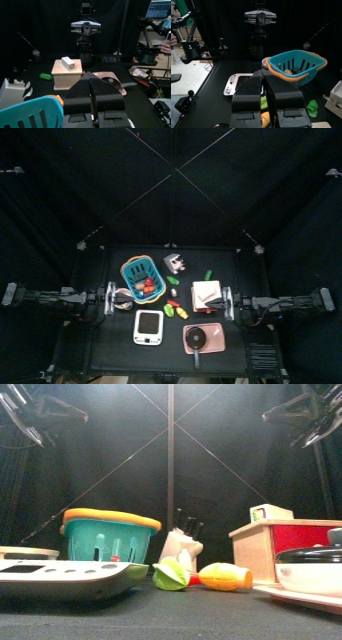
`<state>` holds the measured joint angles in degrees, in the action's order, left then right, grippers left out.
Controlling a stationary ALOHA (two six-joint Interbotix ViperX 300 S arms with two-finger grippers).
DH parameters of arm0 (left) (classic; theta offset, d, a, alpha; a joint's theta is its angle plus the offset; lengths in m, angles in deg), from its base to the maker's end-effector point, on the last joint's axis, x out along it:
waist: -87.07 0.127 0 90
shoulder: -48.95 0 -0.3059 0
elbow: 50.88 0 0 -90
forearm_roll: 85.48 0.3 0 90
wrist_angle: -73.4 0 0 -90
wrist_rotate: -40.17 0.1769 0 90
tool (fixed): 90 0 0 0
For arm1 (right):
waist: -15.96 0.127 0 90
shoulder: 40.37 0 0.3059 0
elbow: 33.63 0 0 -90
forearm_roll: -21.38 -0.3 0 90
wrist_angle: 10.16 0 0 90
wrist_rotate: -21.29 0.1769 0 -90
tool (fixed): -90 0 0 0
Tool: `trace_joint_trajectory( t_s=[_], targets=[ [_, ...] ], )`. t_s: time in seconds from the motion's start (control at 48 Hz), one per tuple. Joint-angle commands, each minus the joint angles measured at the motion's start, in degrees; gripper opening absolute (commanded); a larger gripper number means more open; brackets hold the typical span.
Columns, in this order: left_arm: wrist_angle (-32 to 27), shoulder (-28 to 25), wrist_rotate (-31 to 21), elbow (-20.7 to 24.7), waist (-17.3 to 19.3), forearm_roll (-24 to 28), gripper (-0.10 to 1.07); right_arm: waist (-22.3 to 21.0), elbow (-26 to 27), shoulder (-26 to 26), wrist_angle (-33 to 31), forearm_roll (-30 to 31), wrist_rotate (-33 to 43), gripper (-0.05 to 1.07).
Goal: Assemble corn
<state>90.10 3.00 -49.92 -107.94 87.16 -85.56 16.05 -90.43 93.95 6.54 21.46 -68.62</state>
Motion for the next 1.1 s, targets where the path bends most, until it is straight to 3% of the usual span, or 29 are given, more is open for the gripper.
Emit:
trace_joint_trajectory(
  t_s=[0.0,0.104,0.438,0.646,1.083],
  targets=[
    [1.4,-1.4,0.0,1.4,-1.8,0.1,-0.01,-0.2,1.6,-1.5,0.4,0.2,-0.1,0.08],
    [2.5,-2.8,0.0,1.7,-2.7,0.1,0.00,-0.2,2.5,-3.2,0.6,0.5,0.4,0.01],
    [4.4,-11.3,0.0,3.7,-3.5,0.0,0.00,-0.1,7.6,-11.5,0.5,-5.0,4.5,0.03],
    [4.5,-12.6,0.1,4.0,-3.5,0.2,0.02,0.4,10.0,-17.6,-0.6,-10.5,8.6,0.03],
    [4.3,-12.5,0.3,1.8,-4.2,0.7,0.28,-0.7,19.7,-26.0,-17.9,-21.2,12.0,0.09]
  ],
)
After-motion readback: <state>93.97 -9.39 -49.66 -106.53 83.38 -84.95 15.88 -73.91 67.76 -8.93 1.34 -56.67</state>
